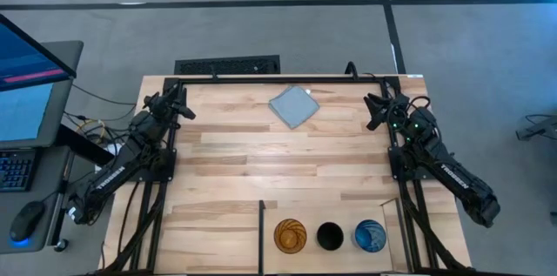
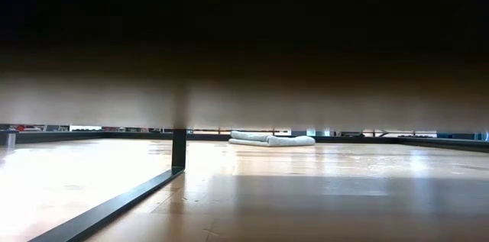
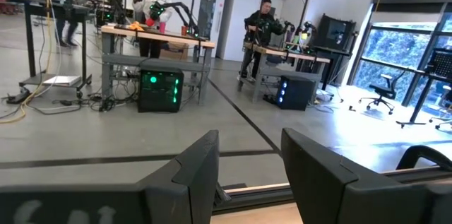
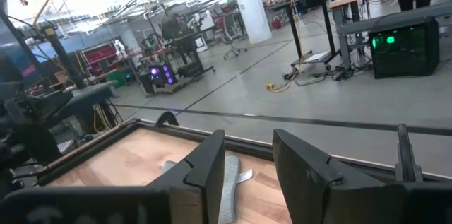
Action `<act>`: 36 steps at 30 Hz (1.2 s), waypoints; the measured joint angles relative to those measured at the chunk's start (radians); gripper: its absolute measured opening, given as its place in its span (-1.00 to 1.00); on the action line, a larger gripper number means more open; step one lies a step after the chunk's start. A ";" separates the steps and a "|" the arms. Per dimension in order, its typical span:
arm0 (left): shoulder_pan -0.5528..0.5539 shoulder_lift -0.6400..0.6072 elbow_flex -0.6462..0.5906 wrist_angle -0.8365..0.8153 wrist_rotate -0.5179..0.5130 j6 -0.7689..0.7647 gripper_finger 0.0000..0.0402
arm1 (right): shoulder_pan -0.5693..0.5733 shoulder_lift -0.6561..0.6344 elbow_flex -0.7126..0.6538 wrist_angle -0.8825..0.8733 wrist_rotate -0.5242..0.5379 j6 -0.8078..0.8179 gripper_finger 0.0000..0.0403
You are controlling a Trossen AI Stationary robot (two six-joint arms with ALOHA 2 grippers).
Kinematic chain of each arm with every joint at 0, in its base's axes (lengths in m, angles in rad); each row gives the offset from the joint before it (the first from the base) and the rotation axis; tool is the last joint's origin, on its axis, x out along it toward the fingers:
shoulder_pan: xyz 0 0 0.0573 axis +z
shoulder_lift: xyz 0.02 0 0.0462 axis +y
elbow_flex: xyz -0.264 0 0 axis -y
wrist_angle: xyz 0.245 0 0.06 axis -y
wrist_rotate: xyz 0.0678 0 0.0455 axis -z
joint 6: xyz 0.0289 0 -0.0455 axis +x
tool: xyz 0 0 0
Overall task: Stack small to large cups/mugs on shelf
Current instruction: Return to Home Position
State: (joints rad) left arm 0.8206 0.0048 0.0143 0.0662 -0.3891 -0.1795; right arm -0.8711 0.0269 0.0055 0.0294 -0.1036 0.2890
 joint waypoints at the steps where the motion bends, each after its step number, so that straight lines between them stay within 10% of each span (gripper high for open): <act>1: 0.000 0.000 0.000 0.000 0.000 0.000 -0.27 | 0.000 0.000 0.000 0.000 0.000 0.000 -0.29; 36: 0.000 0.000 0.000 0.000 0.001 0.000 -0.27 | 0.000 0.000 0.000 0.000 0.000 0.000 -0.30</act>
State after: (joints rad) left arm 0.8204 0.0048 0.0139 0.0662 -0.3883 -0.1799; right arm -0.8714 0.0269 0.0051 0.0296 -0.1036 0.2890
